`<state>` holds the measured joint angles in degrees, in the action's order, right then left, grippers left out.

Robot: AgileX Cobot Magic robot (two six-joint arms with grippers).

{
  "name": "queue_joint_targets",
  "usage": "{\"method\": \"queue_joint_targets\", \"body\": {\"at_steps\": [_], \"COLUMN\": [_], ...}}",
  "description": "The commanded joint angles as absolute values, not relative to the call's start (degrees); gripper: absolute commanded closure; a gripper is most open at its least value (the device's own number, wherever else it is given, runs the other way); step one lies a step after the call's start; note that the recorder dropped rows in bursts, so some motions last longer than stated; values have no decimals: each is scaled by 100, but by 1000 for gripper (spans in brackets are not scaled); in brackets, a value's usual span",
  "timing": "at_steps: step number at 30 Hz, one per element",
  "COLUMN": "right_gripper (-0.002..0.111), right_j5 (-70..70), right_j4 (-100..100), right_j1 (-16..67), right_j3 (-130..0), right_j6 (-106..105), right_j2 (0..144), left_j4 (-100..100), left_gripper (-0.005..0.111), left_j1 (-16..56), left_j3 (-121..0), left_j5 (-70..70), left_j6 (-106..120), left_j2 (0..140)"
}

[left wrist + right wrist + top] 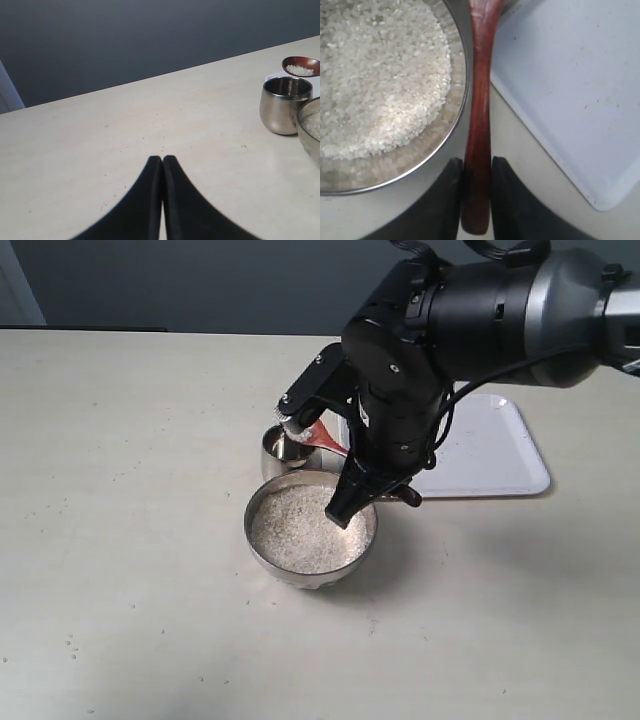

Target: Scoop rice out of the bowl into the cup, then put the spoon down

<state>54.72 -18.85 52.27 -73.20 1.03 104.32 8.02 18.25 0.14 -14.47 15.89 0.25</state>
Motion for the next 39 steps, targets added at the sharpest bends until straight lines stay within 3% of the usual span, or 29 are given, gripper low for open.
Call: {"method": "queue_joint_targets", "body": {"at_steps": [1, 39], "right_gripper": [109, 109], "right_j5": [5300, 5315], "right_j4": [-1943, -3030], "right_j1": [5203, 5203], "right_j3": [-7349, -7349], "right_j6": [66, 54], "right_j2": [10574, 10614], "left_j4": [806, 806], "left_gripper": [106, 106], "left_j1": [1838, 1838], "left_j3": [0, 0], "left_j5": [-1368, -1368], "left_j6": [1558, 1558], "left_j2": [0, 0]}}
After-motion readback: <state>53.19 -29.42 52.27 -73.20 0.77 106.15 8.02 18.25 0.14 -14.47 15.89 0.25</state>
